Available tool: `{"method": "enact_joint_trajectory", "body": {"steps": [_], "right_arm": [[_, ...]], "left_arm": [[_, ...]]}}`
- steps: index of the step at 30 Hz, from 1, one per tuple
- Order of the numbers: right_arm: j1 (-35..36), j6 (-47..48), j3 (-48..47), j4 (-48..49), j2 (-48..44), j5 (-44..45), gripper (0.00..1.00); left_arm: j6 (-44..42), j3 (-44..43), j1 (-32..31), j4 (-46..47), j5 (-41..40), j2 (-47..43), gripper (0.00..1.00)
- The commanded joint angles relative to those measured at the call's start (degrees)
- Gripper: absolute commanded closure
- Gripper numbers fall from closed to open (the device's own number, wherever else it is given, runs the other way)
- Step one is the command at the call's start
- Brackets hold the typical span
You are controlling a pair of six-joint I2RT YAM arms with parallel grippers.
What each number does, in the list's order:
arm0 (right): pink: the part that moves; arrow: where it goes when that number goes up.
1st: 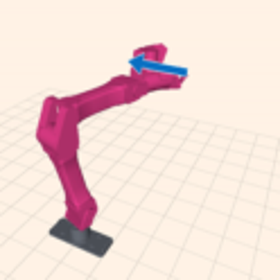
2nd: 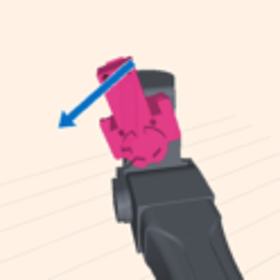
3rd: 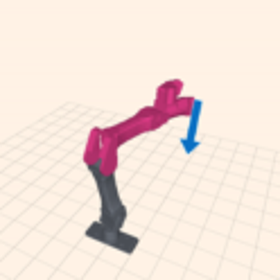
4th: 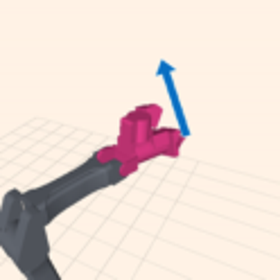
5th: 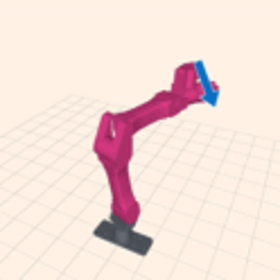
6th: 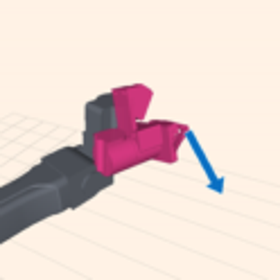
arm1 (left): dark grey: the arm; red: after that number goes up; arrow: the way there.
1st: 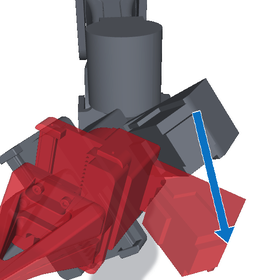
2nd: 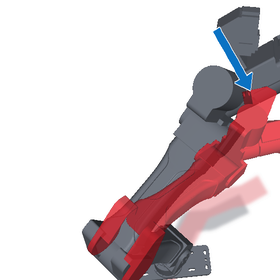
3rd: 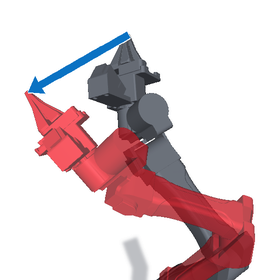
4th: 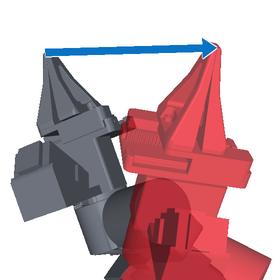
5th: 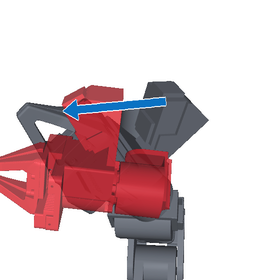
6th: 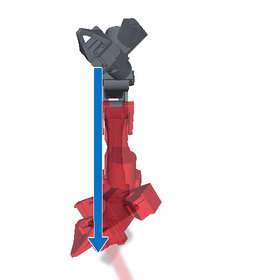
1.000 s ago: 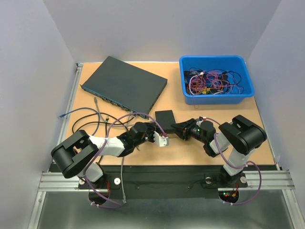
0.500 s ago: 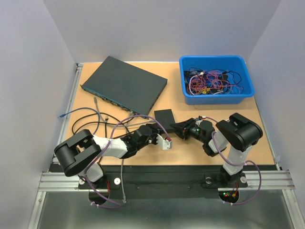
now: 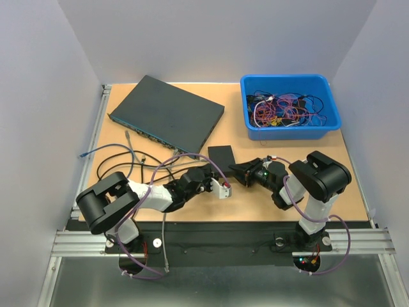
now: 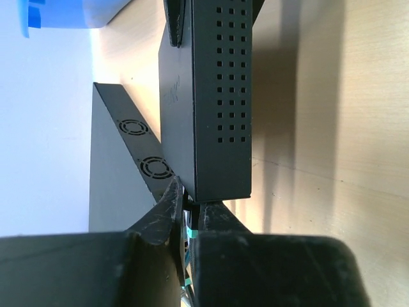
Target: Pull the plug from the switch port
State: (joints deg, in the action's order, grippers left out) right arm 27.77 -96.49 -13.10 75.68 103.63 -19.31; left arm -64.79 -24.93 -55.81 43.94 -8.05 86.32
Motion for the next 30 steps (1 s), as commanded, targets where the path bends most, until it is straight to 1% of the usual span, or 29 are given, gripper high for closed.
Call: {"method": "enact_joint_trajectory", "body": {"steps": [1,5,11,18,30], "right_arm": [[-0.1,0.6,0.1,7.1,1.0,0.9,1.00],[-0.1,0.5,0.8,7.3,1.1,1.4,1.00],[-0.8,0.6,3.6,7.4,0.2,3.1,1.00],[-1.7,1.1,5.3,7.6,-0.6,3.3,1.00],[-3.0,1.9,7.7,7.6,-1.2,2.7,0.99]], "left_arm": [[-2.7,0.2,-0.4,2.3,1.1,-0.9,1.00],[-3.8,2.0,0.3,3.5,1.4,-2.3,1.00],[-6.5,5.7,6.1,2.8,3.7,-5.8,1.00],[-7.6,8.7,9.2,1.6,4.5,-9.2,1.00],[-8.8,11.4,13.9,0.3,6.8,-9.5,1.00]]}}
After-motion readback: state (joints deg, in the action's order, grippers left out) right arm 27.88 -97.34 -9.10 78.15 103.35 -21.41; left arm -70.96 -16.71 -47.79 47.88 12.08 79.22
